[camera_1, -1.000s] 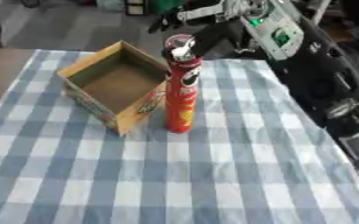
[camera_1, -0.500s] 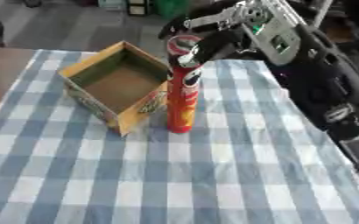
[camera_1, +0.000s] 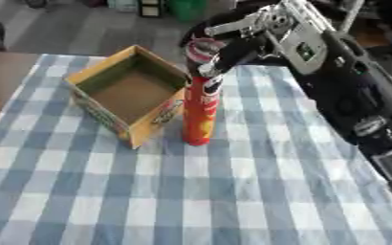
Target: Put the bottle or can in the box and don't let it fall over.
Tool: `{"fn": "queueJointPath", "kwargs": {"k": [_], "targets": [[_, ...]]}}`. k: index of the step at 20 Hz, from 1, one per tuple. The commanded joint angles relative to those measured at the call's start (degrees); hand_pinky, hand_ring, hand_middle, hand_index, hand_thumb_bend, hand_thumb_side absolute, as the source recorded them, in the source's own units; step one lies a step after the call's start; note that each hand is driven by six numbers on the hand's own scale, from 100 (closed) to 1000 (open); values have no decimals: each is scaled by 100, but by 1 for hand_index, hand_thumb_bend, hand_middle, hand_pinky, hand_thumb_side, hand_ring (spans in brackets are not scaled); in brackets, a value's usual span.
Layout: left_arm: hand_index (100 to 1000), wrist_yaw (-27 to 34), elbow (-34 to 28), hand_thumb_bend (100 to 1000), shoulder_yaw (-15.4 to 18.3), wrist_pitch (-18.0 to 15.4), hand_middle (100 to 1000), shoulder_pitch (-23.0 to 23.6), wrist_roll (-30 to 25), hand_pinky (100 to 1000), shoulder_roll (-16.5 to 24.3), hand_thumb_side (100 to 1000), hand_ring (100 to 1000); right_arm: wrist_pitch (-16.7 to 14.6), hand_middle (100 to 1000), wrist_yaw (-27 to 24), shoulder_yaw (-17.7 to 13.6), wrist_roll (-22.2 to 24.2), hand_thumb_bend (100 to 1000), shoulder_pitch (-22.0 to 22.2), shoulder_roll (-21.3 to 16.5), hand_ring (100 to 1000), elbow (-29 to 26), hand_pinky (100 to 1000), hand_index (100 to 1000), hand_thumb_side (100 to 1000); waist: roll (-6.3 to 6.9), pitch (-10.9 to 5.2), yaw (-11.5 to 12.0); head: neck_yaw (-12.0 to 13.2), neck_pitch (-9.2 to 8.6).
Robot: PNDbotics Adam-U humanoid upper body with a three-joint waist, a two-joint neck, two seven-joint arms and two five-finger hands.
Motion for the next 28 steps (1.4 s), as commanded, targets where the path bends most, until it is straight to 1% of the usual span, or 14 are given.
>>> {"fn": "queueJointPath", "kwargs": {"k": [1, 5, 6, 7, 8, 9, 10, 11, 12, 13, 15, 18, 23, 28], "targets": [[695, 27, -74, 100, 41, 0, 573, -66, 4, 647, 50, 527, 544, -49, 1000, 110, 3, 32, 190, -53, -127, 980, 47, 927, 1000, 748, 24, -59, 8, 23, -68], [695, 26, -73, 100, 44, 1, 572, -63, 5, 647, 47, 527, 544, -41, 991, 253, -3, 32, 182, -30, -142, 921, 61, 825, 1000, 777, 23, -58, 5, 31, -72], [695, 27, -73, 100, 45, 2, 572, -63, 6, 647, 47, 527, 543, -39, 973, 278, -16, 32, 161, -27, -145, 867, 55, 746, 1000, 801, 23, -58, 4, 34, -73], [695, 26, -73, 100, 46, 2, 572, -62, 6, 647, 47, 527, 543, -35, 968, 300, -33, 32, 167, -25, -148, 853, 41, 726, 1000, 803, 23, -58, 3, 37, -74], [695, 26, -72, 100, 47, 3, 572, -61, 7, 647, 46, 527, 543, -40, 946, 318, -49, 32, 168, -26, -152, 791, 14, 653, 1000, 802, 23, -59, 2, 39, -73], [695, 26, -72, 100, 48, 3, 572, -60, 7, 647, 45, 527, 543, -54, 931, 335, -67, 32, 168, -27, -159, 756, -26, 617, 1000, 800, 23, -59, 2, 42, -73], [695, 26, -73, 100, 49, 3, 572, -59, 7, 647, 45, 527, 543, -75, 906, 351, -81, 31, 164, -26, -164, 699, -69, 562, 994, 777, 22, -59, 2, 47, -74], [695, 26, -72, 100, 51, 3, 572, -59, 8, 647, 44, 528, 543, -114, 894, 370, -90, 23, 157, -25, -172, 672, -123, 538, 985, 755, 22, -59, 2, 50, -75], [695, 25, -71, 100, 52, 4, 571, -58, 10, 647, 43, 528, 543, -156, 850, 386, -96, 10, 127, -20, -178, 618, -170, 489, 948, 677, 21, -58, 4, 52, -77], [695, 25, -71, 100, 53, 5, 571, -57, 11, 647, 42, 528, 543, -202, 835, 391, -101, -12, 111, -12, -183, 606, -211, 474, 934, 638, 21, -57, 4, 56, -77], [695, 24, -70, 100, 55, 6, 571, -56, 13, 647, 42, 529, 543, -275, 783, 402, -110, -89, 100, 5, -191, 560, -259, 409, 877, 516, 19, -57, 7, 60, -79], [695, 27, -69, 100, 59, 8, 571, -56, 20, 647, 40, 529, 543, -352, 703, 398, -123, -317, 100, 31, -199, 498, -296, 322, 790, 419, 15, -55, 11, 65, -92], [694, 26, -68, 100, 61, 10, 570, -62, 21, 647, 36, 529, 542, -437, 647, 382, -116, -782, 100, 42, -214, 460, -382, 256, 751, 378, 9, -54, 18, 76, -101], [695, 29, -69, 100, 61, 11, 570, -69, 21, 647, 37, 530, 542, -490, 643, 280, -109, -927, 100, -25, -300, 458, -646, 248, 754, 359, 2, -58, 33, 89, -107]]}}
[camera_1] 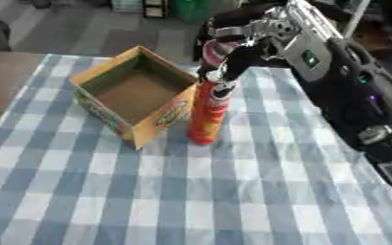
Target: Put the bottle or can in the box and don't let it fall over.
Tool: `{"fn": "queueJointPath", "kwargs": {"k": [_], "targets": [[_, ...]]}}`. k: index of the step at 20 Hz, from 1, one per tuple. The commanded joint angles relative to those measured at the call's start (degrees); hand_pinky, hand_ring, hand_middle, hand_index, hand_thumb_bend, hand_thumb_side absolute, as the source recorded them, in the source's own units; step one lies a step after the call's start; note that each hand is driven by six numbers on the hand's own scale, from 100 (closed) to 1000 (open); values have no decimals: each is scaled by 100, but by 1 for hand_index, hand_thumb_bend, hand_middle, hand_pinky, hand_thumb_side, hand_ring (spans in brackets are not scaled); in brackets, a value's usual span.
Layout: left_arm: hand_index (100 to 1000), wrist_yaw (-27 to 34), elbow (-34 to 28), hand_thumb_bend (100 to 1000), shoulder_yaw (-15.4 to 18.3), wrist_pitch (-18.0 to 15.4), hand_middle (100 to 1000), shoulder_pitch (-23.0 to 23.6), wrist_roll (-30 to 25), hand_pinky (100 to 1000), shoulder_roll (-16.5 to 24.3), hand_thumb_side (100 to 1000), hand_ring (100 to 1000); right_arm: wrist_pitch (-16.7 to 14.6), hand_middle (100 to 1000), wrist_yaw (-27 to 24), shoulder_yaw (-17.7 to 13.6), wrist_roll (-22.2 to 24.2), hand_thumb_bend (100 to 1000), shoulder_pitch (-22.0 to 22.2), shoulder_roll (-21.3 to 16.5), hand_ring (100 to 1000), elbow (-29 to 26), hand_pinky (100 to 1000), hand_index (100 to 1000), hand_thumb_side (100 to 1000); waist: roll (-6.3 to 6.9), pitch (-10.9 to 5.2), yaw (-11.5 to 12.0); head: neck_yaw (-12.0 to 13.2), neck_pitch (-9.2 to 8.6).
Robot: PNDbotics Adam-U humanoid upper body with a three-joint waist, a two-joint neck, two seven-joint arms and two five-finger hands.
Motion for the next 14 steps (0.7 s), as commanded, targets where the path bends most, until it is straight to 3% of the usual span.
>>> {"fn": "queueJointPath", "kwargs": {"k": [1, 2, 3, 8, 14], "targets": [[694, 29, -68, 100, 37, 6, 570, -70, 15, 647, 40, 530, 542, -20, 642, -100, -83, -78, 100, -179, -280, 457, -309, 246, 753, 353, 12, -62, 7, 29, -58], [694, 29, -67, 100, 37, 7, 570, -69, 15, 647, 42, 535, 542, -18, 642, -144, -94, -78, 100, -205, -319, 457, -385, 246, 752, 380, 9, -66, 10, 35, -56], [694, 28, -66, 100, 38, 8, 570, -68, 15, 647, 47, 530, 542, -12, 641, -182, -109, -73, 100, -238, -358, 457, -455, 245, 751, 341, 5, -71, 14, 41, -53], [695, 39, -70, 100, 29, 7, 570, -112, 11, 647, 53, 528, 542, 40, 634, -360, -204, -118, 100, -404, -503, 453, -719, 239, 740, 320, -15, -96, 112, 52, -71], [695, 85, -85, 100, -12, 2, 569, -242, -26, 647, 40, 524, 542, 93, 621, -495, -318, -313, 100, -645, -569, 449, -868, 232, 729, 293, -36, -89, 409, -16, -118]]}}
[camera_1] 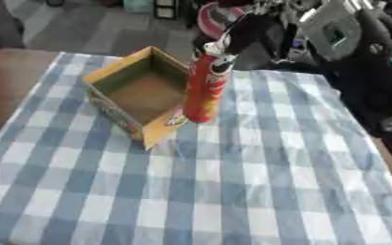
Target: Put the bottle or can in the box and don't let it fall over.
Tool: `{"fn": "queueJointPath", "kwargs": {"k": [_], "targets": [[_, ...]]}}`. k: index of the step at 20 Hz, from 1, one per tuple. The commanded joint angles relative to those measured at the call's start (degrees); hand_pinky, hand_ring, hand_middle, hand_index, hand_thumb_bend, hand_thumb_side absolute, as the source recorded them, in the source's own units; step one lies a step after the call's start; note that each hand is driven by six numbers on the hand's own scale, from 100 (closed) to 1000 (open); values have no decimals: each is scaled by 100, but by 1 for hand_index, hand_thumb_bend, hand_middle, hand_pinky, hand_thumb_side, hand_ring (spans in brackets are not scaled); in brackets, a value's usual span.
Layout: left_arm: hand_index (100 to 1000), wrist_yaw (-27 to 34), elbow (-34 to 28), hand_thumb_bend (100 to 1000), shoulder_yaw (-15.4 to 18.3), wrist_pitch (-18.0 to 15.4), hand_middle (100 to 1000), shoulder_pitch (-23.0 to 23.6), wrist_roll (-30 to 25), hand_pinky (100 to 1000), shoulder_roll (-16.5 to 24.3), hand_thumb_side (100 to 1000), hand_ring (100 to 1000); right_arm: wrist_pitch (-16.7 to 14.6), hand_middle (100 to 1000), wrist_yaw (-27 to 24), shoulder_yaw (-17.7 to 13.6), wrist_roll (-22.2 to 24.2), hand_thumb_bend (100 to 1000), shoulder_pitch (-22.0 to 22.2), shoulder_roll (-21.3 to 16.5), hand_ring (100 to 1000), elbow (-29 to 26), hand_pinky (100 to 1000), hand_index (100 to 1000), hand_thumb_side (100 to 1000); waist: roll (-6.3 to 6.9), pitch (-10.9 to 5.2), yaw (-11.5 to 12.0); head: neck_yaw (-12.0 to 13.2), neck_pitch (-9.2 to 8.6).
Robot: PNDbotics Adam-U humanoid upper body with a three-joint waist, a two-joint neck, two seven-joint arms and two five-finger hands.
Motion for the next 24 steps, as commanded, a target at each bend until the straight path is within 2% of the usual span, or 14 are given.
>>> {"fn": "queueJointPath", "kwargs": {"k": [1, 9, 14, 24], "targets": [[695, 74, -88, 100, -28, 2, 569, -137, -34, 647, 35, 523, 542, 23, 619, -61, -155, -161, 100, -219, -215, 448, -146, 231, 727, 289, 20, -81, 88, -55, -93], [695, 148, -105, 100, -129, 0, 569, -364, -138, 647, -12, 521, 541, 52, 604, 30, -168, -555, 100, -339, -157, 438, -54, 219, 728, 275, -37, 15, 472, -311, -193], [695, 217, -120, 100, -224, -5, 569, -526, -238, 647, -67, 521, 541, 38, 606, 188, -89, -801, 100, -269, -80, 439, 143, 216, 722, 292, -62, 103, 727, -539, -345], [695, 241, -127, 100, -265, -6, 568, -586, -306, 648, -86, 523, 541, -152, 608, 780, 2, -1020, 100, -16, 1, 449, 560, 227, 719, 295, -90, 188, 777, -675, -445]]}}
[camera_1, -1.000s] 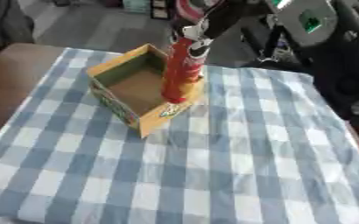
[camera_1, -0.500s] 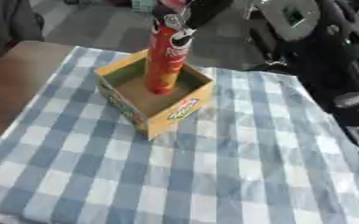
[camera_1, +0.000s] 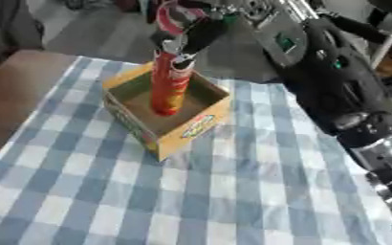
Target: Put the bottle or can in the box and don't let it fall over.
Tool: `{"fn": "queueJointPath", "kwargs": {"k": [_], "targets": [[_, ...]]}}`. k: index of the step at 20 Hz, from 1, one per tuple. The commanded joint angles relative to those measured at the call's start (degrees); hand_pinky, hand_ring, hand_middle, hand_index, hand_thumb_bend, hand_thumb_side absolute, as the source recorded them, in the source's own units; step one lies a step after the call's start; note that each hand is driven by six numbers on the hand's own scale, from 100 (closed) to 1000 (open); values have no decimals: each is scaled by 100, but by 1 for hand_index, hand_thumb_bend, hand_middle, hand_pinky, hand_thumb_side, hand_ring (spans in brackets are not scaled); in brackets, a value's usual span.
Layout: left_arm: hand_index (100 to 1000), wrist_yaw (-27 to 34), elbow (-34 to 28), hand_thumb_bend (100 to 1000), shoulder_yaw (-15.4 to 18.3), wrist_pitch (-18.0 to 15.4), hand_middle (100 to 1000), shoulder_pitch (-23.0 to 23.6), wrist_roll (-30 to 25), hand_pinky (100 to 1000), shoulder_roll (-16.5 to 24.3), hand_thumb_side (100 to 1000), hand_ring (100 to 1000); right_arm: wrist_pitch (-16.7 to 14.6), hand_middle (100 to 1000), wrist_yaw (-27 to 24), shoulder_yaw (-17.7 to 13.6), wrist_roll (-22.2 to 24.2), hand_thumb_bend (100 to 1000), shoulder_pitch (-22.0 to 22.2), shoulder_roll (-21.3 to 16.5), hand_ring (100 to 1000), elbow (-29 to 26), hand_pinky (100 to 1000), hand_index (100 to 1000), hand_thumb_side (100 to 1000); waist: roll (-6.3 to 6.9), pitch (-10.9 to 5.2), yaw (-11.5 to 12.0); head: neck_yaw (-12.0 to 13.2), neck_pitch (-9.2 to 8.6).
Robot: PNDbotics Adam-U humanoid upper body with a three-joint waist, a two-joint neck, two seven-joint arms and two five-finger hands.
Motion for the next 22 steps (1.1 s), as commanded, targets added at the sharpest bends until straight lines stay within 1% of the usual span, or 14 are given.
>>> {"fn": "queueJointPath", "kwargs": {"k": [1, 6, 8, 9, 10, 11, 12, 14, 17, 21, 22], "targets": [[695, 18, -120, 100, -19, -13, 568, -70, -35, 648, 18, 523, 541, -64, 613, 122, -39, -16, 100, -63, -63, 453, 91, 233, 722, 303, 40, -34, -14, -17, -71], [695, 18, -117, 100, -24, -16, 568, -68, -46, 648, 15, 524, 541, -164, 655, 78, 28, 272, 100, 3, 10, 486, 188, 282, 744, 349, 43, -24, -25, -18, -64], [695, 16, -115, 100, -25, -16, 568, -68, -50, 648, 12, 524, 541, -192, 699, 86, 46, 424, 100, 24, 33, 513, 216, 321, 774, 373, 41, -20, -28, -24, -69], [695, 15, -115, 100, -26, -17, 568, -67, -52, 648, 11, 524, 541, -202, 744, 90, 49, 491, 100, 33, 41, 569, 225, 410, 815, 396, 39, -19, -30, -25, -72], [695, 15, -114, 100, -26, -17, 568, -68, -53, 648, 11, 526, 541, -212, 780, 94, 58, 569, 100, 44, 48, 646, 233, 528, 839, 432, 37, -18, -32, -25, -74], [695, 14, -113, 100, -25, -17, 567, -68, -53, 648, 10, 525, 541, -222, 809, 84, 57, 625, 100, 52, 52, 712, 229, 609, 856, 446, 34, -17, -35, -23, -76], [695, 14, -112, 100, -25, -17, 567, -69, -53, 648, 8, 525, 541, -223, 847, 75, 48, 642, 100, 58, 53, 777, 218, 705, 885, 485, 30, -17, -38, -25, -82], [695, 13, -109, 100, -27, -16, 567, -68, -57, 648, 6, 525, 541, -215, 905, 36, 33, 614, 108, 68, 49, 870, 187, 840, 928, 556, 26, -17, -45, -23, -93], [695, 12, -107, 100, -27, -18, 567, -64, -60, 648, 6, 525, 541, -183, 911, -38, 29, 504, 110, 76, 36, 878, 144, 850, 933, 566, 24, -18, -51, -19, -98], [695, 12, -106, 100, -27, -18, 567, -64, -61, 648, 6, 525, 541, -168, 911, -51, 36, 478, 110, 79, 32, 878, 133, 850, 933, 566, 23, -18, -52, -19, -99], [695, 12, -103, 100, -25, -17, 567, -56, -60, 649, 3, 526, 541, -164, 1000, -69, 8, 460, 100, 50, 51, 1000, 104, 1000, 1000, 625, 33, -27, -65, -6, -94]]}}
